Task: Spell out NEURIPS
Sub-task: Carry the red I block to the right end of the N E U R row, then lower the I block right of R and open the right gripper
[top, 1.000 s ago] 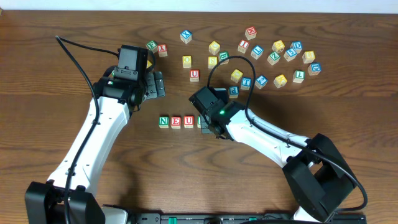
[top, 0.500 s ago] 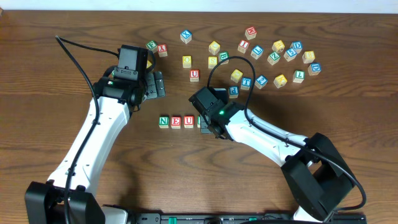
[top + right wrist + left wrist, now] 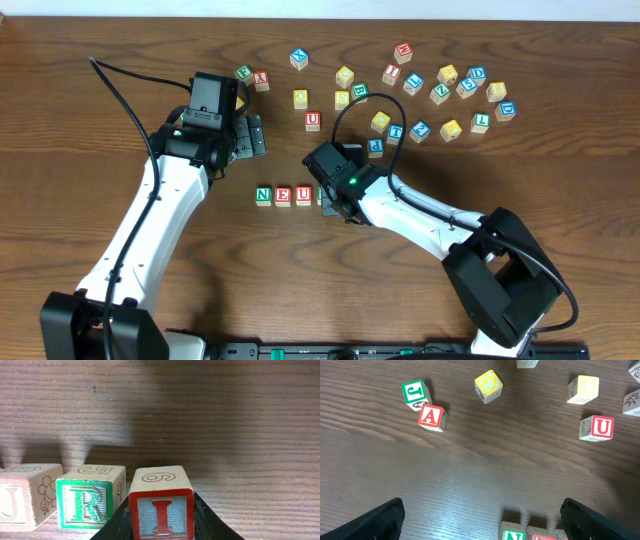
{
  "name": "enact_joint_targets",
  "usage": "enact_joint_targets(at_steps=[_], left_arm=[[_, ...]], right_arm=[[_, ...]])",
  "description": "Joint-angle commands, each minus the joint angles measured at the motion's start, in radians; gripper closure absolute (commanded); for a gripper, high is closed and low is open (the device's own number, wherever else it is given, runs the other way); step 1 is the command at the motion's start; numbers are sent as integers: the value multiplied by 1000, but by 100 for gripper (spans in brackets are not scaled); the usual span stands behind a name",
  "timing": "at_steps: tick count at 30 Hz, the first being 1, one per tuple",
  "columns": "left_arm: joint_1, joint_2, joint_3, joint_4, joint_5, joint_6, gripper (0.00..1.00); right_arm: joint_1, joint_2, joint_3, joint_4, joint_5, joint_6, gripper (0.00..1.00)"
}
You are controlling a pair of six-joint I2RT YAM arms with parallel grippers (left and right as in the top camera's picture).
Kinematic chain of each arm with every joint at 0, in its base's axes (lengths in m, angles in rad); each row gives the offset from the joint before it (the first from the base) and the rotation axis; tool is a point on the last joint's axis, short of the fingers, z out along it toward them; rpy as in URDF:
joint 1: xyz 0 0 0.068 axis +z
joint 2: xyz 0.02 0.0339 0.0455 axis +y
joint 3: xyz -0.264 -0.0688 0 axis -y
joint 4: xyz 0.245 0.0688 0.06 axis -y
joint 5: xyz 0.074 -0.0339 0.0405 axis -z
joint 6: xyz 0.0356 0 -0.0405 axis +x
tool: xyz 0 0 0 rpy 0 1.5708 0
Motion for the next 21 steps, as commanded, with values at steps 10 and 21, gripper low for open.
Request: enact_joint_targets(at_steps=[10,21], left_arm=[[2,-18,31,0,-2,2,2],[2,-18,31,0,-2,2,2]], right_arm=[[9,21,-12,14,13,14,74],[9,42,-13,25,13,14,74]])
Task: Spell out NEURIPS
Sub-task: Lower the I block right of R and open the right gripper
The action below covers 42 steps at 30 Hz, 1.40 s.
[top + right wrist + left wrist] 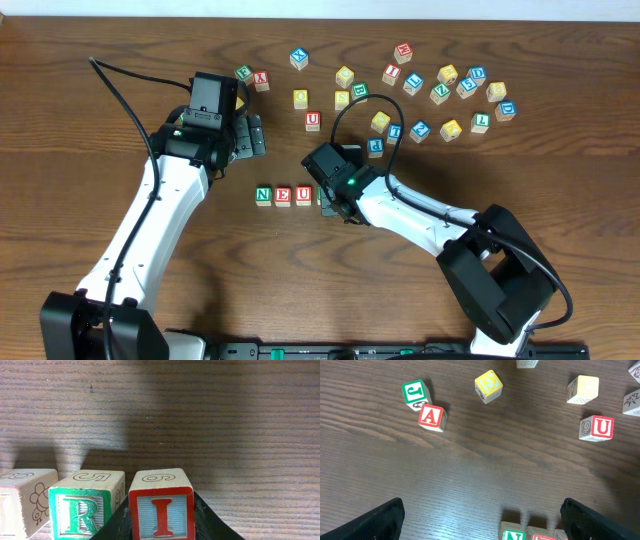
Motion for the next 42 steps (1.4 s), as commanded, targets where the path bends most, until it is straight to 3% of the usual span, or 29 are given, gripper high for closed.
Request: enact_joint_targets(at_steps=[1,9,17,42], left_arm=[[2,-18,31,-1,-2,2,2],[2,-18,31,-1,-2,2,2],[2,-18,31,-1,-2,2,2],[2,-18,31,-1,-2,2,2]], right_arm=[[8,20,-9,2,10,13,74],[8,20,-9,4,10,13,73],[8,20,-9,4,10,13,66],[7,13,-6,1,11,13,62]])
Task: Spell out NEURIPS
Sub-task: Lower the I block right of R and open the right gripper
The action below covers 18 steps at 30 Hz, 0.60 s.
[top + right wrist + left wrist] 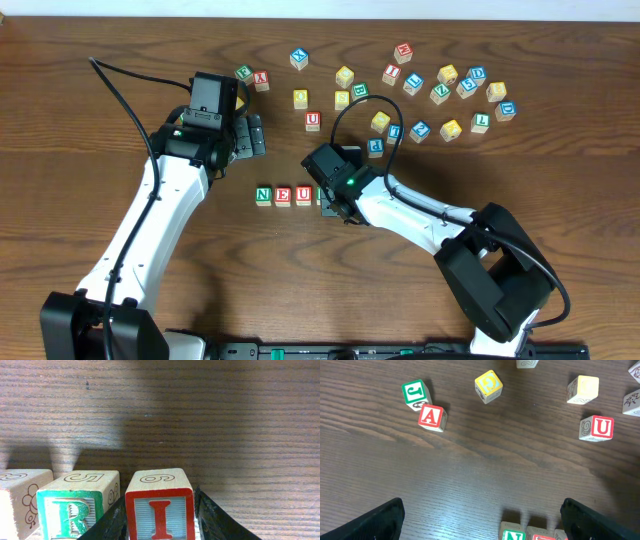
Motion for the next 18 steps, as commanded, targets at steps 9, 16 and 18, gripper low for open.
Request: enact_joint_targets(at_steps=[9,16,18], left_arm=[[2,-18,31,0,-2,3,2],[2,-18,31,0,-2,2,2],[2,-18,31,0,-2,2,2]], right_arm=[[7,-2,-5,-2,12,11,62],[7,-7,3,-8,14,2,62],[7,-8,4,-8,17,1,62]])
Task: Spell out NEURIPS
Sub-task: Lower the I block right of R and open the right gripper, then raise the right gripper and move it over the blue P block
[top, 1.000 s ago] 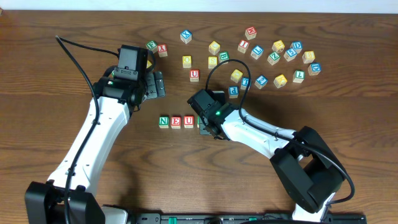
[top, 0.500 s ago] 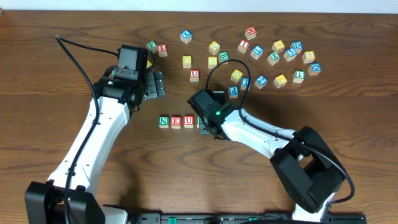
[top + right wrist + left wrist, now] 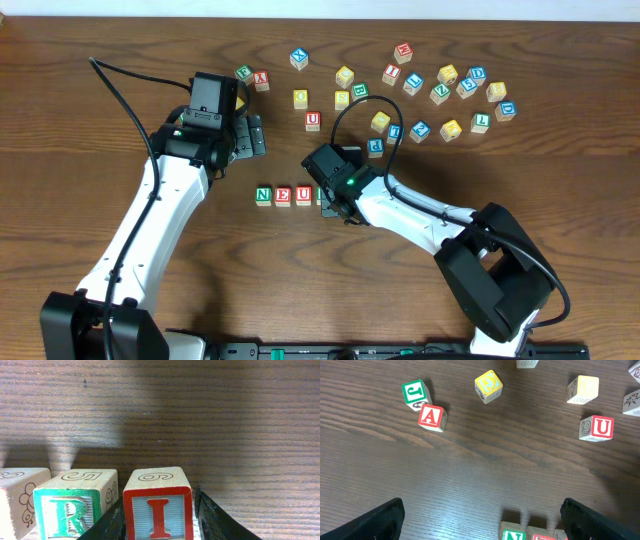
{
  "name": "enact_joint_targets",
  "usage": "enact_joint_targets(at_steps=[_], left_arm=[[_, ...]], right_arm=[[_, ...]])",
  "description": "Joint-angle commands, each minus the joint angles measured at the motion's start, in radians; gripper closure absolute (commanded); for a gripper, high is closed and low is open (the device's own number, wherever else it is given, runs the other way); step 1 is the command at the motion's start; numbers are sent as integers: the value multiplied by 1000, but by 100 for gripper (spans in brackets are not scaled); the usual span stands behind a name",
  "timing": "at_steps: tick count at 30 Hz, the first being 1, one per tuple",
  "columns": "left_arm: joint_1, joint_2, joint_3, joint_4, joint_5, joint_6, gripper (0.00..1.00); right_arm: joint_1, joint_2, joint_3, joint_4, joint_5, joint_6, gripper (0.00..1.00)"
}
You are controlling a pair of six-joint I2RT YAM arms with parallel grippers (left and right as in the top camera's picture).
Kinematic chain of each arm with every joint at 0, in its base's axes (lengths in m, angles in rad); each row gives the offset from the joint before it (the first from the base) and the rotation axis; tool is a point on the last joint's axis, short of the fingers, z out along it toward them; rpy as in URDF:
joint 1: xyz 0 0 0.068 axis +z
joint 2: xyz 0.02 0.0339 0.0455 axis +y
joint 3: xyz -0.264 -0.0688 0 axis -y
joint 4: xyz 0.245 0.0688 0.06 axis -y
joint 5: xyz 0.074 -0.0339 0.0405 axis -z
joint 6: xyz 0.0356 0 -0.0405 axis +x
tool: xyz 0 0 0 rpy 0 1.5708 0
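Note:
On the table a row of blocks reads N (image 3: 263,196), E (image 3: 283,196), U (image 3: 303,195). My right gripper (image 3: 335,200) covers the row's right end in the overhead view. The right wrist view shows the green R block (image 3: 75,505) and, close on its right, the red I block (image 3: 157,505) standing on the wood. My right gripper (image 3: 159,515) is open around the I block, with a thin gap at each finger. My left gripper (image 3: 480,520) hovers open and empty behind the row, with the N block (image 3: 512,534) at the frame's bottom.
Several loose letter blocks (image 3: 400,90) lie scattered across the back of the table. A green J block (image 3: 414,392), a red A block (image 3: 432,416), a yellow block (image 3: 488,385) and a spare red U block (image 3: 599,427) lie in front of my left gripper.
Hardly anything changed. The gap between my right fingers and the I block is a touch wider. The left arm has not moved.
My right gripper was shut on the I block just right of the R block. It still gripped the block a moment later, close beside the R. Then its fingers stood apart from the block, which now rests next to the R. The left gripper stayed open and still.

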Motion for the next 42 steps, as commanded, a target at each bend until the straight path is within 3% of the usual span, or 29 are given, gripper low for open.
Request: enact_joint_targets(at_steps=[1,27,42], left_arm=[[2,-18,31,0,-2,2,2],[2,-18,31,0,-2,2,2],[2,-18,31,0,-2,2,2]], right_arm=[[7,-9,4,-2,17,2,62],[6,-101,20,-21,46,-18,62],[6,-239,21,-45,108,-33,61]])
